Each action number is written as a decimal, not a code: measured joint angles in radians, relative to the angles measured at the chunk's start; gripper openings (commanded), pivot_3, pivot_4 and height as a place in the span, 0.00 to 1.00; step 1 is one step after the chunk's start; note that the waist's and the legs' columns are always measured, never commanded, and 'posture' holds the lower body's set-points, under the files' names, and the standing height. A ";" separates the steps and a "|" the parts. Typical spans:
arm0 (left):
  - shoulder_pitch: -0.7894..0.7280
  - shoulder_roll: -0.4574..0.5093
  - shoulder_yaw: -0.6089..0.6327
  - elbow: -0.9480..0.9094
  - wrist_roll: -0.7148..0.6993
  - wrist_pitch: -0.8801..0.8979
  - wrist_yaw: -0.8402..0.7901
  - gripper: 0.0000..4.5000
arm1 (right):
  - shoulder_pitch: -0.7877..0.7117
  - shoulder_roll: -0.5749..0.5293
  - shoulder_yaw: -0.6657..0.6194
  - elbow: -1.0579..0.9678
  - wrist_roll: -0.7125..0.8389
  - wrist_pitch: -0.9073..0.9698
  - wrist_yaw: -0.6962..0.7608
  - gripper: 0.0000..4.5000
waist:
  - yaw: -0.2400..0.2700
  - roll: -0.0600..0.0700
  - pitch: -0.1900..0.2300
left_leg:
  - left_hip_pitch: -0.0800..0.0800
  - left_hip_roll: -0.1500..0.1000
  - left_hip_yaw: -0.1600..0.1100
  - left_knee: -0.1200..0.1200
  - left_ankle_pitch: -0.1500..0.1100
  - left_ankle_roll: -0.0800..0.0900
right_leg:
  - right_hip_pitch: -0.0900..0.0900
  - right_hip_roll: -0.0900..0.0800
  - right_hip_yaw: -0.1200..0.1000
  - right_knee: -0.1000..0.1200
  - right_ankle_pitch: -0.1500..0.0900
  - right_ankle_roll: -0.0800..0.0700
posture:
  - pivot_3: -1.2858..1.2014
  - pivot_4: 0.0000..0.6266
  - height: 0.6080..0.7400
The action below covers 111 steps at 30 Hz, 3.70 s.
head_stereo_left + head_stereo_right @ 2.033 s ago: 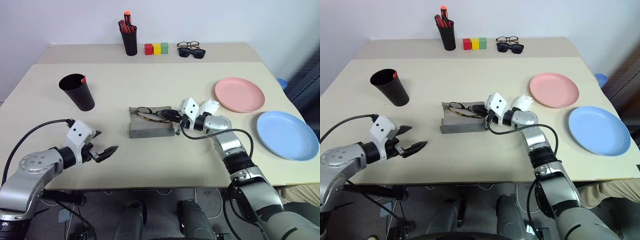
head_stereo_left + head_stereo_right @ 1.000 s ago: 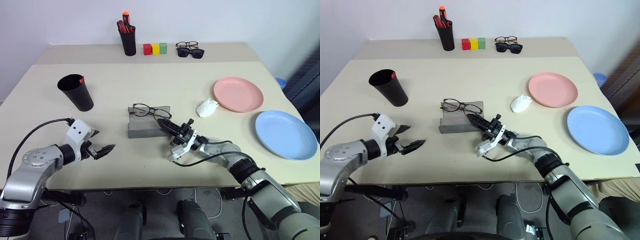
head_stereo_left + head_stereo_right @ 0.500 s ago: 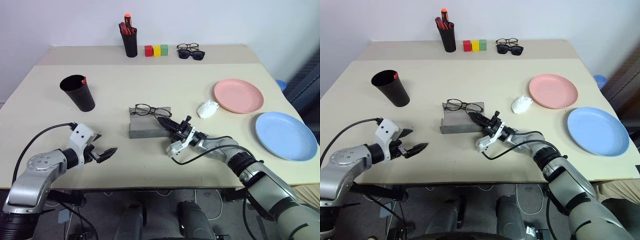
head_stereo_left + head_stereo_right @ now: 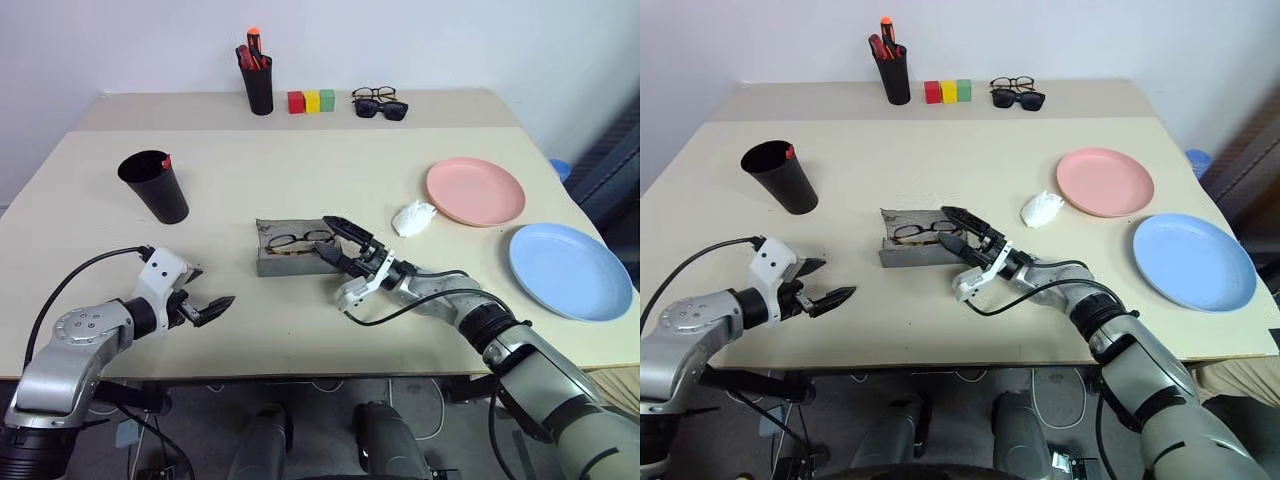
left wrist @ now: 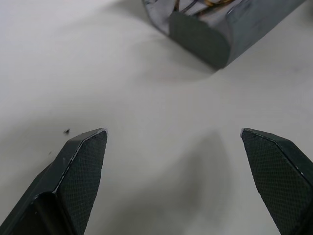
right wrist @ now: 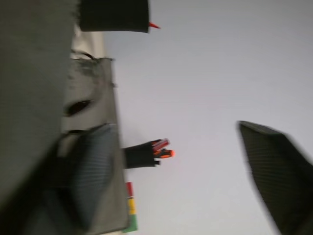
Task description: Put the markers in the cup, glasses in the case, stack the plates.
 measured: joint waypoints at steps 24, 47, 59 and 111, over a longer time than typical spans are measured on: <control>-0.467 0.065 -0.188 0.491 -0.097 -0.172 -0.646 1.00 | 0.584 -0.212 -0.496 -0.837 1.047 0.561 0.981 0.99 | 0.003 -0.001 0.002 | -0.001 0.003 0.000 -0.002 -0.001 0.001 | 0.001 0.000 -0.002 -0.003 -0.004 0.004 | 0.52 0.24 1.00; -0.487 0.181 -0.230 0.546 -0.195 -0.326 -0.849 1.00 | 0.023 0.113 -0.383 -0.206 1.319 0.742 1.693 0.99 | 0.004 0.000 0.003 | -0.015 0.002 -0.001 -0.001 -0.001 0.001 | -0.009 0.001 -0.005 -0.008 0.002 0.003 | 0.52 0.24 1.00; -0.342 0.184 -0.107 0.393 -0.219 -0.229 -0.789 1.00 | -0.067 0.206 -0.402 0.044 1.249 0.618 1.720 0.99 | 0.000 0.000 0.003 | -0.013 0.006 -0.002 -0.001 0.000 0.000 | -0.015 0.007 -0.004 0.003 0.002 -0.001 | 0.52 0.24 1.00; -0.193 0.152 0.041 0.244 -0.265 -0.153 -0.632 1.00 | -0.075 0.281 -0.470 0.229 1.008 -0.048 1.420 0.01 | -0.002 0.001 0.003 | -0.012 0.006 -0.001 -0.002 0.000 -0.001 | -0.015 0.008 -0.002 0.003 0.002 -0.002 | 0.52 0.24 1.00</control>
